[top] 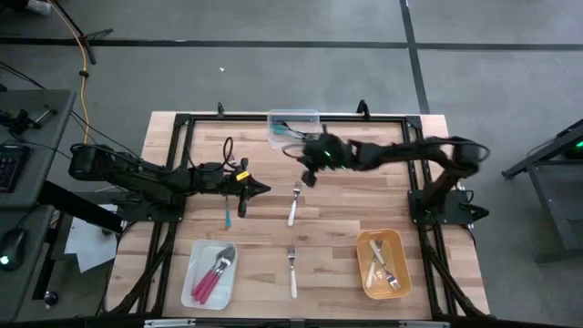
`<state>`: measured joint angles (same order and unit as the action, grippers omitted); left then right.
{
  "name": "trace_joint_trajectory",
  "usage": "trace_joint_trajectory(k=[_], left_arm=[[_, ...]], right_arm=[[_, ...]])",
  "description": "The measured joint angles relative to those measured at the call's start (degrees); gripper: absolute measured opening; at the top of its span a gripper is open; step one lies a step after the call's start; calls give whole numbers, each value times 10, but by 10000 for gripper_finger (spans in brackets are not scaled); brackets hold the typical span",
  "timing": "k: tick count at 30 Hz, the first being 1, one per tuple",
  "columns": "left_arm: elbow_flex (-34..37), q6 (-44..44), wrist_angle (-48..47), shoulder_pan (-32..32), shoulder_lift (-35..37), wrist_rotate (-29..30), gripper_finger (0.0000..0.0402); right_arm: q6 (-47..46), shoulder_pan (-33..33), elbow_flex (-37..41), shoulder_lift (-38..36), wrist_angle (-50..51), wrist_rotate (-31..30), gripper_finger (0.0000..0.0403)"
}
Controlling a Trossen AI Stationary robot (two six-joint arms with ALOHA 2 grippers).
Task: Sort silverware by color (type)
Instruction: Put the white fork into the yellow bin
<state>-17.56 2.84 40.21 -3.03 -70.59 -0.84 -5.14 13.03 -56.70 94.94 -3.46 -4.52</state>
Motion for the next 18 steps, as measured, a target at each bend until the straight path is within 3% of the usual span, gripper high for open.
trace_joint_trajectory(k=[5, 8, 14, 18], left_arm=[[-3, 6, -1, 0, 0, 0, 0], [-8, 6, 0, 0, 0, 0, 0], [-8, 8, -5, 0, 0, 0, 0], [-8, 15, -13, 0, 0, 0, 0]], right_arm=[[-77, -88, 65, -82, 19, -53, 3], [-102, -143, 71, -93, 24, -109, 4], [-170, -206, 60, -45, -21, -144, 10], [-232, -213, 40, 6, -23, -143, 46]])
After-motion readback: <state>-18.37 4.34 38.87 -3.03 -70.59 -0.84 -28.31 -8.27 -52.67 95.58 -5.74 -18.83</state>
